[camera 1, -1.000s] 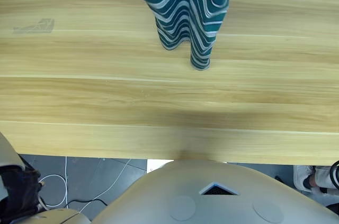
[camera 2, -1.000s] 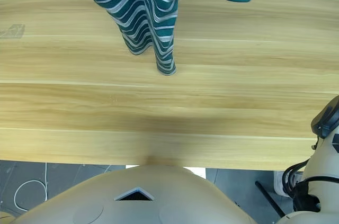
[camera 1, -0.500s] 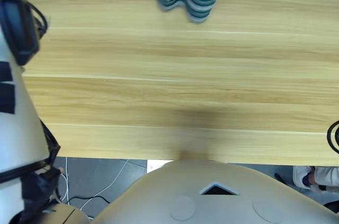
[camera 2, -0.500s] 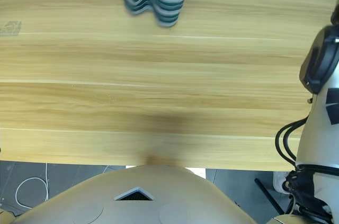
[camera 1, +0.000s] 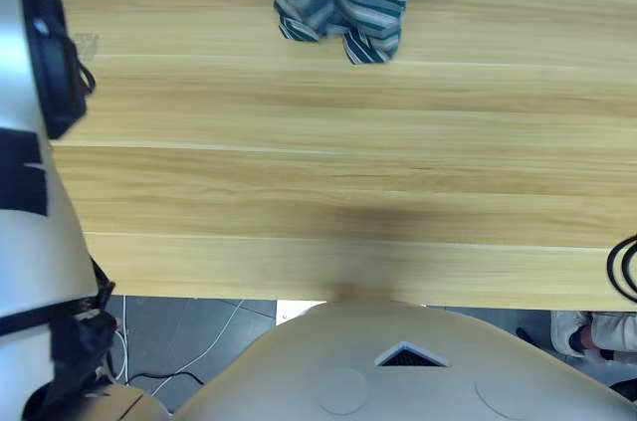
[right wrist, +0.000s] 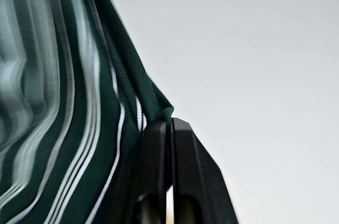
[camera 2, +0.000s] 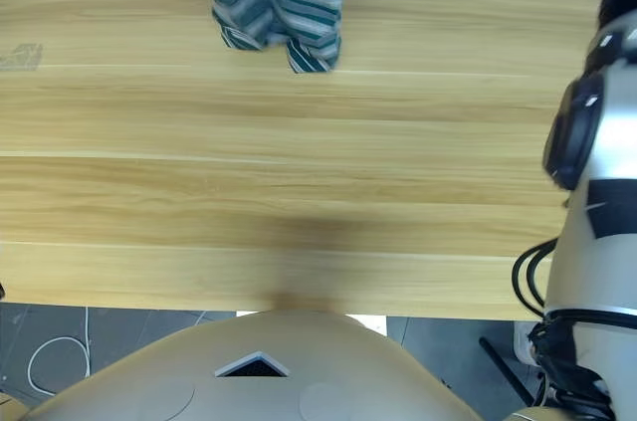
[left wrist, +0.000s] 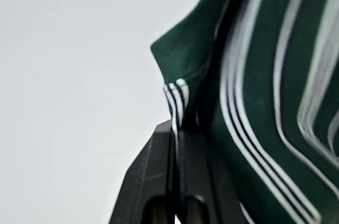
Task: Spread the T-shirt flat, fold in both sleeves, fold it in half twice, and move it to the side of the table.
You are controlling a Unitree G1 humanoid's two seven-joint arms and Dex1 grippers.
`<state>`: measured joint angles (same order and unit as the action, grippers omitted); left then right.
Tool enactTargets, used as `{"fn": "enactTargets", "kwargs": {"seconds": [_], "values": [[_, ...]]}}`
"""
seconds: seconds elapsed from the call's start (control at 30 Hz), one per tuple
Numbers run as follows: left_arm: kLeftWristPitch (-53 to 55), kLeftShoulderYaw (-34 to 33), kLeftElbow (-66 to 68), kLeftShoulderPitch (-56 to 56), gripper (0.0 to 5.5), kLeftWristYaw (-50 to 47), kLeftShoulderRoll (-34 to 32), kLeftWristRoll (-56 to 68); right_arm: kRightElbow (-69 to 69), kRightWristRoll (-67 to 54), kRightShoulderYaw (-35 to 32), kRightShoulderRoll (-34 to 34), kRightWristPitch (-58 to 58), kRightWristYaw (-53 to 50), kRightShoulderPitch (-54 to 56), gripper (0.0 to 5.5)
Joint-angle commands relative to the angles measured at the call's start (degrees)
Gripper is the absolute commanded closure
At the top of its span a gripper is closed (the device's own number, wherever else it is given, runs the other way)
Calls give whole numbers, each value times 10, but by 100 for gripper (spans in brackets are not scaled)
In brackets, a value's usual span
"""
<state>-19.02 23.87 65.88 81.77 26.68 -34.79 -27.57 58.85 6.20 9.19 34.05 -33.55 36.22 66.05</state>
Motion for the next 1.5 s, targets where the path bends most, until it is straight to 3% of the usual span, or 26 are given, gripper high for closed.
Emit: {"fn": "enactTargets", "kwargs": {"seconds": [0.03, 0.17, 0.43, 0.63, 0.93, 1.13, 1.33, 1.5], "values": [[-18, -21, -384, -472, 549, 42, -106, 71, -378, -139, 42, 23, 80, 113, -401, 550], [3, -58, -592, -707, 549, 27, -133, 70, -543, -202, 29, 51, 146, 133, -564, 550], [97, -252, -868, -818, 549, 93, -178, 85, -728, -330, -93, 136, 206, 204, -680, 550], [120, -321, -1075, -1001, 549, 210, -216, 109, -860, -310, -76, 202, 228, 277, -820, 550], [150, -279, -1140, -1142, 549, 295, -219, 144, -884, -252, -32, 208, 230, 310, -867, 550], [148, -277, -1127, -1155, 549, 320, -233, 131, -870, -234, -2, 182, 235, 295, -839, 550], [137, -284, -1129, -1160, 449, 324, -235, 132, -867, -251, -3, 196, 253, 315, -838, 550], [150, -287, -1136, -1173, 373, 344, -238, 170, -888, -324, -14, 213, 292, 359, -856, 455]]}}
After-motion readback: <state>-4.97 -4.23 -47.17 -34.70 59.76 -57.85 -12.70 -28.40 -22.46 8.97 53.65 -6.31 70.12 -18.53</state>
